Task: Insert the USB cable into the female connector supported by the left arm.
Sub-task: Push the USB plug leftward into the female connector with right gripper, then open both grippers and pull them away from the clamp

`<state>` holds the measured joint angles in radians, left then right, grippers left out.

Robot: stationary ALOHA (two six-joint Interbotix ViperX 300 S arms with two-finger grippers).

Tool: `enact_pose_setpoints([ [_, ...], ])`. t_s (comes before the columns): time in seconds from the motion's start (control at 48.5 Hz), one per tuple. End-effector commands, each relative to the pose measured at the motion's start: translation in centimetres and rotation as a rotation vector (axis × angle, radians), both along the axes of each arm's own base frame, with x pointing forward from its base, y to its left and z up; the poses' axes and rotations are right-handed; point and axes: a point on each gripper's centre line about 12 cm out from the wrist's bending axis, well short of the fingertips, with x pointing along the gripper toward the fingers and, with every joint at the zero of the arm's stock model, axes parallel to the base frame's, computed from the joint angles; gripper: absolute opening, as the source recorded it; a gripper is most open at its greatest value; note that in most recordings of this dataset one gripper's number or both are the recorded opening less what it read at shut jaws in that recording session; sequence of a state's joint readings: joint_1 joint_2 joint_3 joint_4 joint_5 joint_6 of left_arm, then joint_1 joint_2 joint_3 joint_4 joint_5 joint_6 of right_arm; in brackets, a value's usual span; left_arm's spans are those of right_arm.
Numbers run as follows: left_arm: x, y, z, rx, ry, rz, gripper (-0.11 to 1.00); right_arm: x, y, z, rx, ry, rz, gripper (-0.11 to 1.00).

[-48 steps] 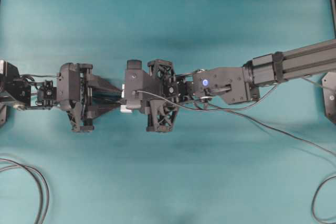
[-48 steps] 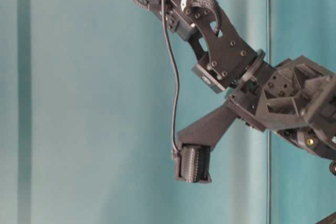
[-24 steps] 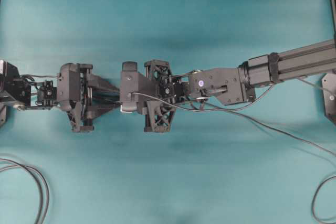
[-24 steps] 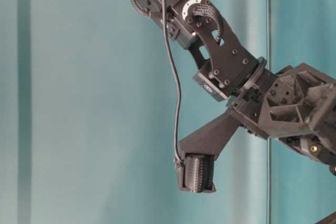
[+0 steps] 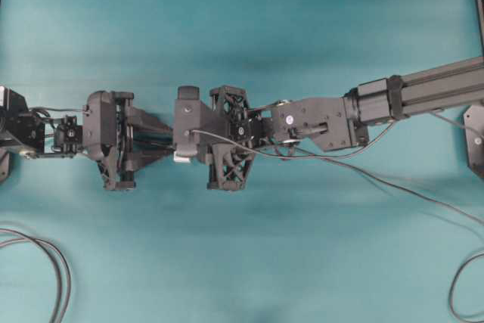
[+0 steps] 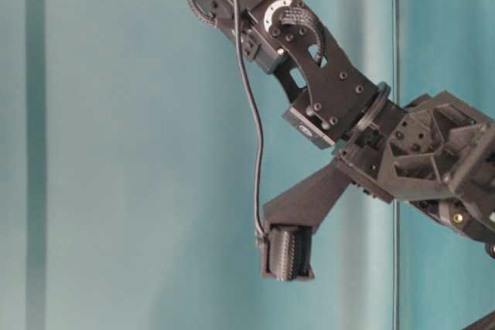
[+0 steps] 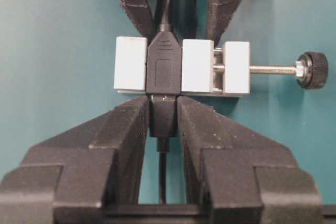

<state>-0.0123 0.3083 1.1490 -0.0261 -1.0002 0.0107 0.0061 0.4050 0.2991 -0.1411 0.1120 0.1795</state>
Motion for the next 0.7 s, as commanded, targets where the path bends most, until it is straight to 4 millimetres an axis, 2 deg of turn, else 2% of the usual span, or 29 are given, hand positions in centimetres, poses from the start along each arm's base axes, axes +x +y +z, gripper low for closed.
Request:
enact_pose_setpoints([
  [0.0, 1.7, -0.8, 1.4, 0.012, -0.069, -0.035, 0.59, 0.2, -0.1, 3.4, -0.001, -0.072, -0.002, 0.22],
  [0.062, 1.7, -0.9, 1.5, 0.011, -0.066, -0.036, 0.59, 0.1, -0.1, 3.5, 0.000, -0.074, -0.003, 0.25],
  [0.144, 1.7, -0.9, 1.8, 0.010, -0.064, -0.037, 0.59, 0.0, -0.1, 3.8, 0.002, -0.077, -0.004, 0.40],
  [0.227, 1.5, -0.9, 1.9, 0.010, -0.057, -0.036, 0.59, -0.4, 0.1, 4.4, 0.009, -0.086, -0.007, 0.50],
  [0.371, 0.4, -0.8, 2.1, 0.005, -0.040, -0.031, 0.59, -1.3, 0.0, 5.6, 0.018, -0.102, -0.017, 0.53],
  [0.474, -0.6, -0.7, 2.4, 0.002, -0.035, -0.021, 0.59, -2.7, -0.2, 5.9, 0.031, -0.096, -0.033, 0.56],
  [0.681, -3.3, -0.4, 3.0, -0.002, -0.011, -0.007, 0.59, -6.3, -0.4, 6.3, 0.060, -0.075, -0.069, 0.75],
])
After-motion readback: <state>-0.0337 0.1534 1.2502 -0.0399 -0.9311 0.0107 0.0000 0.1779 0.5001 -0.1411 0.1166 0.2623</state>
